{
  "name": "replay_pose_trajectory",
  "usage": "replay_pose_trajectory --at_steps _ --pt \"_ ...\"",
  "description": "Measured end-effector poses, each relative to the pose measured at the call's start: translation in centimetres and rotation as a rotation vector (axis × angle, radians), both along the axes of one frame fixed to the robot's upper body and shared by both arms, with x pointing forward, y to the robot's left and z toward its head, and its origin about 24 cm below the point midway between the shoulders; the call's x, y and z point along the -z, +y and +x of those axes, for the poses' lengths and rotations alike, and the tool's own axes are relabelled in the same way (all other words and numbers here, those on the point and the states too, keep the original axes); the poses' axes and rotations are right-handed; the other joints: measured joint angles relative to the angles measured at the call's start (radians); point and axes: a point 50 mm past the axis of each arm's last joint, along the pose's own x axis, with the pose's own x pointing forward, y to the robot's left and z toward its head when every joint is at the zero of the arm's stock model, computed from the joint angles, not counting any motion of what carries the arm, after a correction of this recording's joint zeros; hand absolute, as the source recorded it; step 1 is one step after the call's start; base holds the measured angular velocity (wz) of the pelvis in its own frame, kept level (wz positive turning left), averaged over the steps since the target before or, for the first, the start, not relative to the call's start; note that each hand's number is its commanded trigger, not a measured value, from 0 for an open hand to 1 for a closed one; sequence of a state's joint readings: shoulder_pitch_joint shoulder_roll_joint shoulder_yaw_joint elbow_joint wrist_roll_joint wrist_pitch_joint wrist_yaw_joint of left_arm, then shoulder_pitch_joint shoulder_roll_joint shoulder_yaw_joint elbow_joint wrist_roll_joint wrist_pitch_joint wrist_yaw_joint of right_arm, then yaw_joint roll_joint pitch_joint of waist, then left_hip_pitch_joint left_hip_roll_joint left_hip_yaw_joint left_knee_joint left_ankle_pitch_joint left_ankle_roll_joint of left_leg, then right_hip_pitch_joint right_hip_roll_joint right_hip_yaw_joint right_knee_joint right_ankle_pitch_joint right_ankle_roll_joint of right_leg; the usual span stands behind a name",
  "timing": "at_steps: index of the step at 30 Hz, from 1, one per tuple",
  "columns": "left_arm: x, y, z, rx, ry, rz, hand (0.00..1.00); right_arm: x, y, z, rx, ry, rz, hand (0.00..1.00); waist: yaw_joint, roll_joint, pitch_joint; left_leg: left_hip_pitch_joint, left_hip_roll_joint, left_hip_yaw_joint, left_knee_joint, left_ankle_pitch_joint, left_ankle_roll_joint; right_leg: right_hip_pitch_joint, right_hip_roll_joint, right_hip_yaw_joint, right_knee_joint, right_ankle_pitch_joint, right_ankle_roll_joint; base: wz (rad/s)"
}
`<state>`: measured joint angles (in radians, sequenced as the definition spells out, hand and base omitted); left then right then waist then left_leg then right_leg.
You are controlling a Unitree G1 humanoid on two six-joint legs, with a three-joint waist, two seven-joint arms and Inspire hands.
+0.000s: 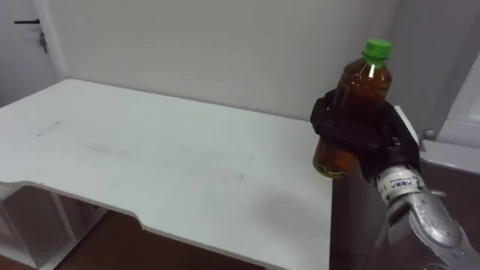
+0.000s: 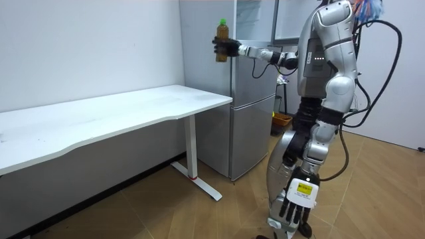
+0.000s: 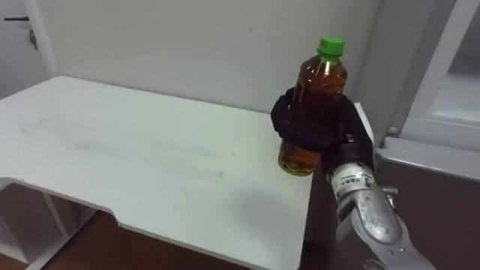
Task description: Put the bottle in the upper fridge
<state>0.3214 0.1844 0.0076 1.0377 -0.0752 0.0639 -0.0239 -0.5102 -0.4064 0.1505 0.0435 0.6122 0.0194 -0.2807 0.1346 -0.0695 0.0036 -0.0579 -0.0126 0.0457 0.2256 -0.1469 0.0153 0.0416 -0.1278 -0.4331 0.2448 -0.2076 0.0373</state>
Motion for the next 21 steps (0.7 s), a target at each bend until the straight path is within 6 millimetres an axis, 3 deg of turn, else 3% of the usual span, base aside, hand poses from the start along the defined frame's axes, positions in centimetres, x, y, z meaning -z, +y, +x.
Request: replay_pose_trajectory --at_steps 6,10,21 --pt "-0.2 0.7 -0.3 -0.052 -0.003 0.038 0.00 -1.6 -1.5 -0.7 0.045 -0.060 -0.003 1.00 -0.026 -0.005 -0.0047 0.007 0.007 0.009 -0.002 0.000 -0.003 0.010 0.012 0.024 -0.007 0.010 -0.007 -0.09" --pt "-0.3 1.0 -0.9 -0.080 0.003 0.066 0.00 -2.7 -3.3 -1.0 0.107 -0.088 0.044 1.00 -0.031 -0.019 -0.0159 0.026 0.008 0.021 -0.003 0.000 -0.003 0.014 0.014 0.043 -0.010 0.010 -0.006 -0.08" --pt "-0.4 1.5 -1.6 -0.134 0.018 0.085 0.00 -5.5 -7.1 -2.2 0.256 -0.161 0.099 1.00 -0.058 -0.031 -0.0119 0.039 0.015 0.034 -0.005 -0.005 -0.007 0.028 0.023 0.049 -0.024 0.012 -0.006 -0.03"
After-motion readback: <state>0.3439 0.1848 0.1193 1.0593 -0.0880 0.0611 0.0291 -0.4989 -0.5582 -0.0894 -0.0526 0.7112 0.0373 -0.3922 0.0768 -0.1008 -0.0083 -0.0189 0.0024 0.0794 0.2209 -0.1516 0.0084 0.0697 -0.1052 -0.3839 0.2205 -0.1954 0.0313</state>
